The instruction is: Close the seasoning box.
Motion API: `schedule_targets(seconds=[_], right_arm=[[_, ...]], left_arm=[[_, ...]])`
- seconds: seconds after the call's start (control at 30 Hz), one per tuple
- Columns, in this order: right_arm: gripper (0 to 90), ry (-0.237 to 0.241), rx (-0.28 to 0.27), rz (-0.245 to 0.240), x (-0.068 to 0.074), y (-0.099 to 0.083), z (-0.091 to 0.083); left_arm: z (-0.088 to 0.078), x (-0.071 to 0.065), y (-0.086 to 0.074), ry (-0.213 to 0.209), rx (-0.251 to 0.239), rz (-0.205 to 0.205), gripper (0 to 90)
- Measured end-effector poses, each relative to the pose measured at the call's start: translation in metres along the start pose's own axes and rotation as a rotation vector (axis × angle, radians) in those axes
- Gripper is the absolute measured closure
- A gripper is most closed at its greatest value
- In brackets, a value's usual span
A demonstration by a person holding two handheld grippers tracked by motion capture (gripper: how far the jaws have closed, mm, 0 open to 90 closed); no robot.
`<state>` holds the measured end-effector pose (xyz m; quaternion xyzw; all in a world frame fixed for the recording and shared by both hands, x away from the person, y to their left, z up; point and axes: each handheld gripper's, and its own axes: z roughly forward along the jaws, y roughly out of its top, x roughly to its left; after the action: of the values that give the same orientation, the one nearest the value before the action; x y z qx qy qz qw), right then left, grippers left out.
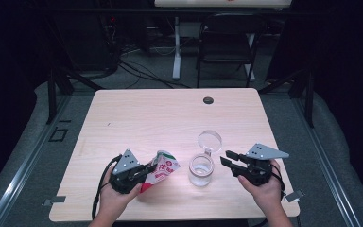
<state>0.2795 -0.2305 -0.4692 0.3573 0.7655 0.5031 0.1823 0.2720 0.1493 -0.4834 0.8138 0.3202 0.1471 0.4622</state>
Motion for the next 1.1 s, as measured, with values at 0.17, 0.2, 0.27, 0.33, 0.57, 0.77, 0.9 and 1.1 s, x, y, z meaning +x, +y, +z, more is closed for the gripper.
schedule_targets(seconds=[0.17, 0.2, 0.27, 0.33, 0.57, 0.77, 0.9, 1.1], right_arm=[[66.2, 0.054, 0.012, -0.041, 0.012, 0.010, 0.010], [66.2, 0.070, 0.015, -0.045, 0.015, 0.011, 0.013], [66.2, 0.100, 0.015, -0.048, 0.021, 0.014, 0.019], [66.0, 0.122, 0.015, -0.057, 0.026, 0.016, 0.024], [65.8, 0.189, 0.030, -0.089, 0.040, 0.020, 0.043], [65.2, 0.239, 0.042, -0.093, 0.049, 0.020, 0.054], [64.5, 0.274, 0.040, -0.095, 0.058, 0.015, 0.058], [65.6, 0.299, 0.068, -0.121, 0.070, 0.010, 0.070]], left_arm=[[0.001, -0.004, -0.006, -0.009, -0.005, 0.017, 89.3], [0.001, -0.005, -0.007, -0.007, -0.006, 0.019, 89.3], [0.002, -0.006, -0.008, -0.010, -0.003, 0.015, 89.3], [0.003, -0.007, -0.010, -0.011, -0.002, 0.013, 89.3], [0.006, -0.009, -0.012, -0.014, 0.006, 0.012, 89.2], [0.008, -0.011, -0.015, -0.020, 0.003, -0.004, 89.1], [0.009, -0.013, -0.018, -0.030, 0.002, 0.005, 89.0], [0.011, -0.018, -0.020, -0.030, -0.001, -0.002, 88.9]])
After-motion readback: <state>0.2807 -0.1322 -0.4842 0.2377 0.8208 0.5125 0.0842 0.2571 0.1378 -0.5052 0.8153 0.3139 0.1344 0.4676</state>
